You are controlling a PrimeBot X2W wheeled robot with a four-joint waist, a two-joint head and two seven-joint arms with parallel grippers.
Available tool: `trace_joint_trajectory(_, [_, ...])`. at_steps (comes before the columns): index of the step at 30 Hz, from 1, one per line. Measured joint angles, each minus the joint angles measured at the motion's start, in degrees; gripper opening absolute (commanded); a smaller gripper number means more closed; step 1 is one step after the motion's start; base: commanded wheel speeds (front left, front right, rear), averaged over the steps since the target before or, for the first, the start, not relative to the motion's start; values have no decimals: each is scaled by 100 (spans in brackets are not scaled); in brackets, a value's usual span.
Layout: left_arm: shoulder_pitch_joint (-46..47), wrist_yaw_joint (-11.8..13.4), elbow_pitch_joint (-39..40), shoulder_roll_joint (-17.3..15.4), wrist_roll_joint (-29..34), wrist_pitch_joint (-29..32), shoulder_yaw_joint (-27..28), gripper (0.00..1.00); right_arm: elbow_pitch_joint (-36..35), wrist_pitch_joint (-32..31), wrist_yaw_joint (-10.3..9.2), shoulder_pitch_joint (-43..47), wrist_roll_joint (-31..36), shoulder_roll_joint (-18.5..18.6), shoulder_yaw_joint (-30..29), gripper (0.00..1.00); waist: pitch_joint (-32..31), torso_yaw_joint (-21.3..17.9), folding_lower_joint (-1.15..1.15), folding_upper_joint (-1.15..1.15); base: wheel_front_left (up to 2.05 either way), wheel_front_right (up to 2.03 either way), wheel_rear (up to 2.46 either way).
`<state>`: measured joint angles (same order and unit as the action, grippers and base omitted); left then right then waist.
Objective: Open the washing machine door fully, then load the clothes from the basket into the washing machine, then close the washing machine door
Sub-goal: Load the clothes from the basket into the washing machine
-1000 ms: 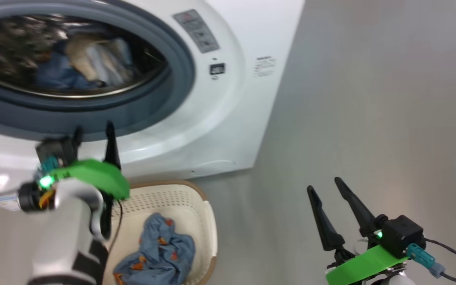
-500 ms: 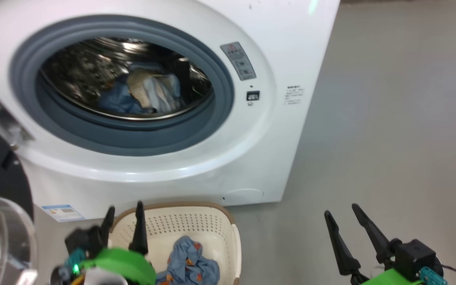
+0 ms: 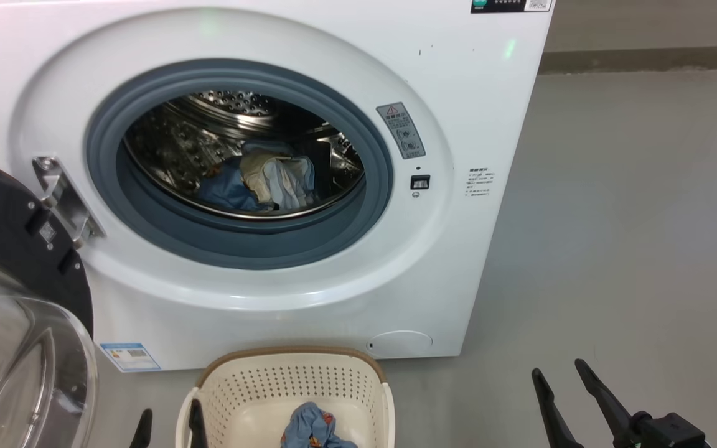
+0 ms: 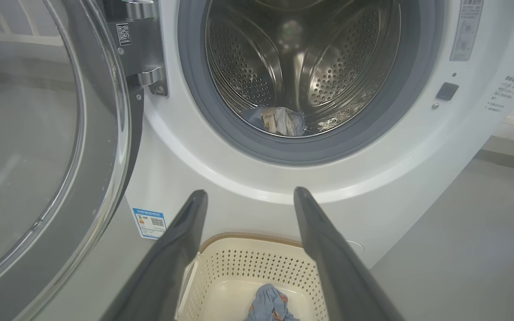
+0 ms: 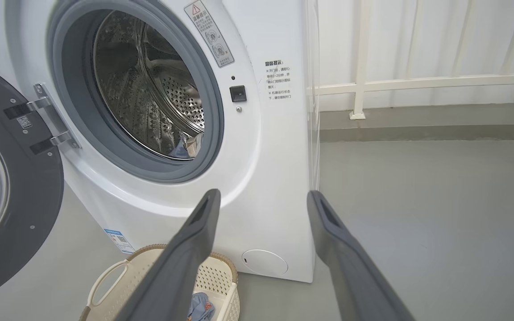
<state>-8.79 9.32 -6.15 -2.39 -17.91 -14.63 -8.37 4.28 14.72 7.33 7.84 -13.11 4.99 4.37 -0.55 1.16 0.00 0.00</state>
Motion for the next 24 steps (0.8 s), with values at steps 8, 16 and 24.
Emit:
trace_joint_trajectory(8, [-449, 113, 300, -13, -12, 0, 126, 100, -70, 0, 0, 71, 0, -19, -110, 100, -101, -47, 0, 0, 0, 0, 0])
trace_joint_trajectory(16, [-475, 81, 321, -22, 75, 0, 121, 100, -101, 0, 0, 176, 0, -57, -115, 100, -13, -77, 0, 0, 0, 0, 0])
trace_joint_trajectory(24, [-341, -226, -81, -26, 241, 1, -11, 100, -126, 0, 0, 116, 1, -122, -47, 100, 253, -171, 0, 0, 0, 0, 0])
